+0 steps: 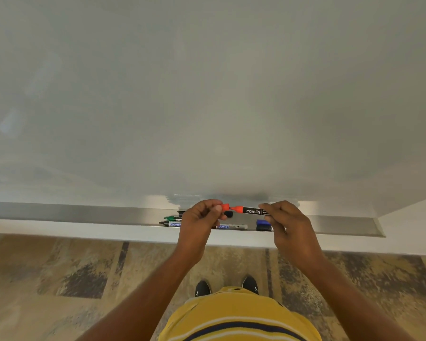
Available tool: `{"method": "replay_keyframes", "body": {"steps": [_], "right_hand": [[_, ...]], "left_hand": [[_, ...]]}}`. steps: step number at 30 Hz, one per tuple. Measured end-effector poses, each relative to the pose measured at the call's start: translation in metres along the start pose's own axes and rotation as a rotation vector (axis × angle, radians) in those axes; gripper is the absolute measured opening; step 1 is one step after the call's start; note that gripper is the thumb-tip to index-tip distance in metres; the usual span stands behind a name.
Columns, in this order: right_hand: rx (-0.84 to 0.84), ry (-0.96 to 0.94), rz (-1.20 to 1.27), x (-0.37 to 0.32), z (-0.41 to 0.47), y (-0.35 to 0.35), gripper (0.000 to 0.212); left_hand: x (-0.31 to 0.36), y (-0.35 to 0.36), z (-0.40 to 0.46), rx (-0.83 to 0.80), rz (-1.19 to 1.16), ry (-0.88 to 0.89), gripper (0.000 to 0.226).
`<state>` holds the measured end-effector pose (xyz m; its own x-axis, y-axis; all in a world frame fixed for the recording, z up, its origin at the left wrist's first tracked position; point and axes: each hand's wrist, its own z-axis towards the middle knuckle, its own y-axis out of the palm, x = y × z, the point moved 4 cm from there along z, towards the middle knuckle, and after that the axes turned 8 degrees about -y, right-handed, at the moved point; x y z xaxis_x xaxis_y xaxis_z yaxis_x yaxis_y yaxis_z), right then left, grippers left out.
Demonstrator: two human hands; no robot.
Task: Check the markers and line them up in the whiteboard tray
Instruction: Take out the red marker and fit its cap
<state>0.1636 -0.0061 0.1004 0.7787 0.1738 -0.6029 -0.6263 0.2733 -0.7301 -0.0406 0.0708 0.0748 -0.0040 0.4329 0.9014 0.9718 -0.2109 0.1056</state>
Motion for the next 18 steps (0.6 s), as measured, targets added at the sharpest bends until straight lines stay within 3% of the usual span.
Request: {"method": "replay_keyframes", "body": {"steps": [11, 18], "right_hand": [[-0.032, -0.053, -0.013, -0.002, 0.01, 0.003, 0.043], [0.058, -0.022, 0.012, -0.007, 0.013, 0.006, 0.039]], "left_hand": [[0.009, 0.003, -0.001, -0.022, 0.31, 0.101, 0.019], [0.019, 0.007, -0.001, 0.048, 0.371, 0.114, 0.018]]}}
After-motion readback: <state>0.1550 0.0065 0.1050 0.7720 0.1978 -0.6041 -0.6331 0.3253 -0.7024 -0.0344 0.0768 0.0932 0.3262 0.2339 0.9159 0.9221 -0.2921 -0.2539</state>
